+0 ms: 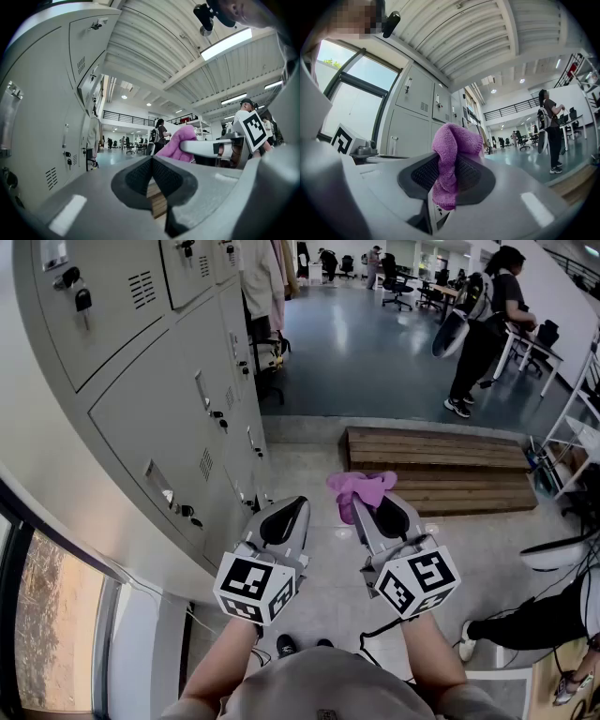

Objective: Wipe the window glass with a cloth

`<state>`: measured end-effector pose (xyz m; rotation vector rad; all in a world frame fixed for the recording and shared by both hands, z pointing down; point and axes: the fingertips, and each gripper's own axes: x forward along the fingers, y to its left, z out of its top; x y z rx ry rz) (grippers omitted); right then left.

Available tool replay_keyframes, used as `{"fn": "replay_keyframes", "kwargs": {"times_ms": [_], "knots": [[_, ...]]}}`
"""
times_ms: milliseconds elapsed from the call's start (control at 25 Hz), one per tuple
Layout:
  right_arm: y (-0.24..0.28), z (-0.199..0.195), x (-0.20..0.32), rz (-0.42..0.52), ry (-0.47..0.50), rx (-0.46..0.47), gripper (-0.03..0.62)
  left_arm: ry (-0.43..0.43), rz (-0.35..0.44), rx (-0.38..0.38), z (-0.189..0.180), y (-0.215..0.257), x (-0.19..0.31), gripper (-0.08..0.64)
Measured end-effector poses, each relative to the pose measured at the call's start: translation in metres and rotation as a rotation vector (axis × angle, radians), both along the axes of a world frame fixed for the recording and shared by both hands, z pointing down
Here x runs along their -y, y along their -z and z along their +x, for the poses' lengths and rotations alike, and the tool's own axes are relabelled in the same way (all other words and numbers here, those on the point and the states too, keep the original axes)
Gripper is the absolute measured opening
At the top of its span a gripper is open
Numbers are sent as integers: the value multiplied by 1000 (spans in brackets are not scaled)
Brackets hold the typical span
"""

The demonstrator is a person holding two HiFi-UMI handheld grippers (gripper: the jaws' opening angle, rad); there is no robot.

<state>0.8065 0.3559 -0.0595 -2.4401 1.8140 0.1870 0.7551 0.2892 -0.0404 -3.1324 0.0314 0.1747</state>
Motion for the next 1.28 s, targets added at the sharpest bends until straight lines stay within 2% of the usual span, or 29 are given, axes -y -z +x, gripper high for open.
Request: {"fn": "replay_keyframes", "kwargs": {"times_ms": [480,720,960,1280], "knots": [[0,0,-2,-1,3,1,117,13,-2,1,-2,1,0,2],[1,-4,0,4,51,1,117,66,1,-4,-11,3,3,0],[7,-36,15,12,210,-55,117,236,11,-28,-57,8,11,0],[12,-116,50,43,475,-77,117,548,23,-14,-160,10,35,1]]}}
